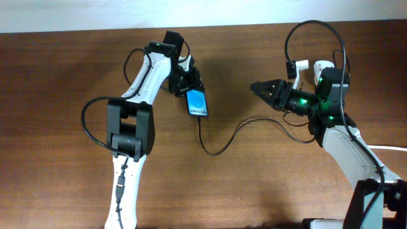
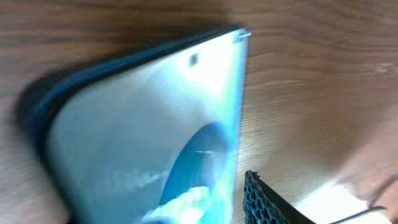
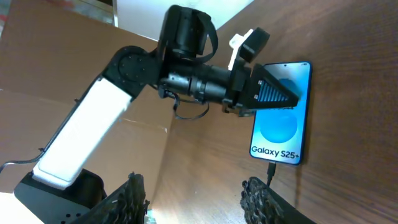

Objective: Plug charger to phone and switch on socket

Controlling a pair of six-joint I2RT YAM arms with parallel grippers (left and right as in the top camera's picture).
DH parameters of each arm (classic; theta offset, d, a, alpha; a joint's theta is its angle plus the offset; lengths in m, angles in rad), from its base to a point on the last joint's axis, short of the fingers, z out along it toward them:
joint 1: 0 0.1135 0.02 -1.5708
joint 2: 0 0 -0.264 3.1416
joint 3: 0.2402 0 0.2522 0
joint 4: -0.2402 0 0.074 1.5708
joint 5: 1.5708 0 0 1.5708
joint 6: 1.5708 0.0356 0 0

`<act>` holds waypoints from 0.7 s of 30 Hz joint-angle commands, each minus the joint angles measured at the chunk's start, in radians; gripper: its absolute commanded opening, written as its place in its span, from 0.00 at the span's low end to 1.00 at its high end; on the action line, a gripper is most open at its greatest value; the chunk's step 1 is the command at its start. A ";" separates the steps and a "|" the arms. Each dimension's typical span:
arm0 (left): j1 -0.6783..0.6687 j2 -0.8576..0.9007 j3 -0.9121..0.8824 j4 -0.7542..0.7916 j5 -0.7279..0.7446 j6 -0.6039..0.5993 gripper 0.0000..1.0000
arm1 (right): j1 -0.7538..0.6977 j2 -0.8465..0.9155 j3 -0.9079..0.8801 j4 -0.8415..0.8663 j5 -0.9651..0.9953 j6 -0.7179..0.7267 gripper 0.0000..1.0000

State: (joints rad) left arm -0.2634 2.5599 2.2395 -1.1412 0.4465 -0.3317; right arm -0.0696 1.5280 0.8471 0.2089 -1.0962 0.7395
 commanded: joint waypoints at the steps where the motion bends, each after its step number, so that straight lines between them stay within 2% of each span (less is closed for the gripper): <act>1: 0.007 0.037 0.007 -0.078 -0.294 0.008 0.53 | -0.003 0.004 0.002 0.004 0.009 -0.029 0.53; 5: 0.007 0.037 0.018 -0.099 -0.430 0.008 0.61 | -0.003 0.004 0.002 0.004 0.009 -0.030 0.53; 9: 0.007 -0.006 0.106 -0.126 -0.481 0.011 0.57 | -0.003 0.004 0.002 0.003 0.009 -0.075 0.52; 11: 0.007 -0.080 0.170 -0.146 -0.481 0.038 0.57 | -0.003 0.000 0.002 -0.012 0.033 -0.078 0.51; 14: 0.007 -0.251 0.206 -0.166 -0.480 0.069 0.57 | -0.003 -0.024 0.012 -0.059 0.109 -0.121 0.55; 16: -0.009 -0.350 0.206 -0.176 -0.480 0.148 0.57 | -0.003 -0.030 0.089 -0.316 0.229 -0.269 0.55; 18: -0.026 -0.425 0.206 -0.203 -0.480 0.192 0.59 | -0.003 -0.030 0.259 -0.671 0.486 -0.430 0.55; 20: -0.033 -0.451 0.206 -0.233 -0.480 0.192 0.59 | -0.004 -0.031 0.425 -0.875 0.592 -0.521 0.57; 21: -0.033 -0.452 0.206 -0.246 -0.481 0.192 0.58 | -0.009 -0.031 0.496 -0.938 0.586 -0.539 0.58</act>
State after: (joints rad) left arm -0.2955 2.1220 2.4390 -1.3659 -0.0269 -0.1677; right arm -0.0696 1.5211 1.2057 -0.6468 -0.6205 0.3199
